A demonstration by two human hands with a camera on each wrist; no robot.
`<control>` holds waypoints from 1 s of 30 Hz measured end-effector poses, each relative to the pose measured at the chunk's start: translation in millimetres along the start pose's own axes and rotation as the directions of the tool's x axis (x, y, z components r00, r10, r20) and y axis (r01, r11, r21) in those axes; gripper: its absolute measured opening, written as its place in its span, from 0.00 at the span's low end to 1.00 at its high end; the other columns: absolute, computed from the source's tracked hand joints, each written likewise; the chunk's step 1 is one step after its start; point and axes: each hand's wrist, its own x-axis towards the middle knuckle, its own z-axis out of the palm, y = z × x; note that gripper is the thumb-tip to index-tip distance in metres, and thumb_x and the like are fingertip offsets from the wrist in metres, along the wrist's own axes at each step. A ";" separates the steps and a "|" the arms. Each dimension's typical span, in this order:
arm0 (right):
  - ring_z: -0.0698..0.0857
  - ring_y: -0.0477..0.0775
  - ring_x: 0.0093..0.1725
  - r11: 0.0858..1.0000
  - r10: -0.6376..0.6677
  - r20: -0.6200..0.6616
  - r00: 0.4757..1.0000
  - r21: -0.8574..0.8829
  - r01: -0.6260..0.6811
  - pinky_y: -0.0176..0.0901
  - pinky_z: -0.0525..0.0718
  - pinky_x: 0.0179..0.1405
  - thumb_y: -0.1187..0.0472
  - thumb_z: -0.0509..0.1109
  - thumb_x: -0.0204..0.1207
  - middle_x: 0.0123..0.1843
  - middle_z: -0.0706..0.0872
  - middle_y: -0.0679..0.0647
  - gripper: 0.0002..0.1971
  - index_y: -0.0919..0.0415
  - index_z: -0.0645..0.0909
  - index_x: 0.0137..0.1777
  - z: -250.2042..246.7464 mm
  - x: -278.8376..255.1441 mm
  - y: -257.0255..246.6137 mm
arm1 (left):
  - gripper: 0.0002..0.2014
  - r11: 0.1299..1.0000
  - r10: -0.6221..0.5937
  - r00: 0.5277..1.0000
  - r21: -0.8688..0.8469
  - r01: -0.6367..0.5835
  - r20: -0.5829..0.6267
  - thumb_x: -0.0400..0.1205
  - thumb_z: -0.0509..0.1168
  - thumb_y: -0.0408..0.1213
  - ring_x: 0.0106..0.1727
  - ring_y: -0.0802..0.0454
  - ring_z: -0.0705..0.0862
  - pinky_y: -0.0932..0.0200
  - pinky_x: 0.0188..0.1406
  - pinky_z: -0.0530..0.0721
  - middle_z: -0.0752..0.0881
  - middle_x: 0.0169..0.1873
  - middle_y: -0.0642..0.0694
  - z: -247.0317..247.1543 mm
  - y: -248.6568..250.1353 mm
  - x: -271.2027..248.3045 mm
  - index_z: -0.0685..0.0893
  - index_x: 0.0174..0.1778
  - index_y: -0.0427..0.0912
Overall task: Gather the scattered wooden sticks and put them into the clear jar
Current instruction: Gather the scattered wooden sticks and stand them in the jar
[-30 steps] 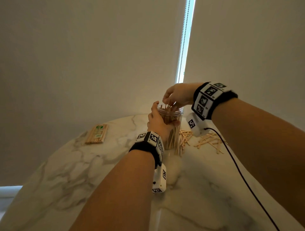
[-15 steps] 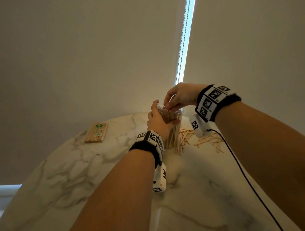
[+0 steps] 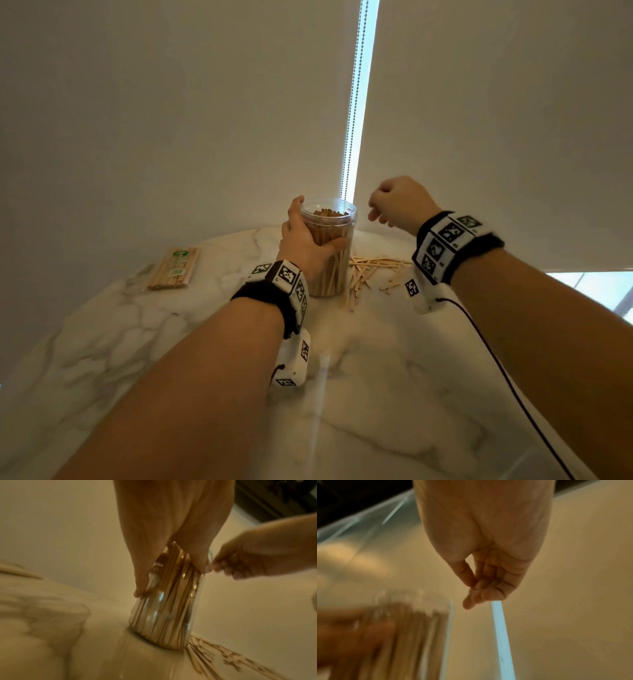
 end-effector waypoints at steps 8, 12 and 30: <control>0.73 0.56 0.78 0.868 0.174 0.532 0.829 -0.481 0.126 0.51 0.68 0.77 0.44 0.57 0.88 0.80 0.75 0.53 0.24 0.47 0.70 0.82 68.3 -0.4 29.7 | 0.58 1.000 0.011 1.000 -0.008 -0.011 -0.011 0.68 0.83 0.48 0.79 0.44 0.70 0.40 0.78 0.70 0.67 0.79 0.42 1.8 -7.3 6.5 0.49 0.86 0.56; 0.80 0.56 0.69 0.852 0.184 0.546 0.817 -0.503 0.144 0.50 0.77 0.70 0.44 0.66 0.83 0.74 0.78 0.52 0.23 0.40 0.75 0.78 72.7 -5.0 40.6 | 0.60 0.999 0.015 1.000 0.046 -0.014 -0.022 0.61 0.82 0.58 0.77 0.45 0.72 0.41 0.77 0.73 0.70 0.76 0.44 0.8 -5.8 6.5 0.54 0.85 0.50; 0.88 0.55 0.51 0.932 0.151 0.379 0.913 -0.363 -0.003 0.46 0.90 0.50 0.55 0.63 0.86 0.55 0.89 0.55 0.13 0.61 0.86 0.58 -9.6 -80.3 38.4 | 0.27 0.656 -0.364 0.907 0.750 0.088 0.212 0.81 0.66 0.60 0.40 0.49 0.82 0.59 0.38 0.81 0.81 0.36 0.46 28.9 32.4 -64.0 0.83 0.58 0.36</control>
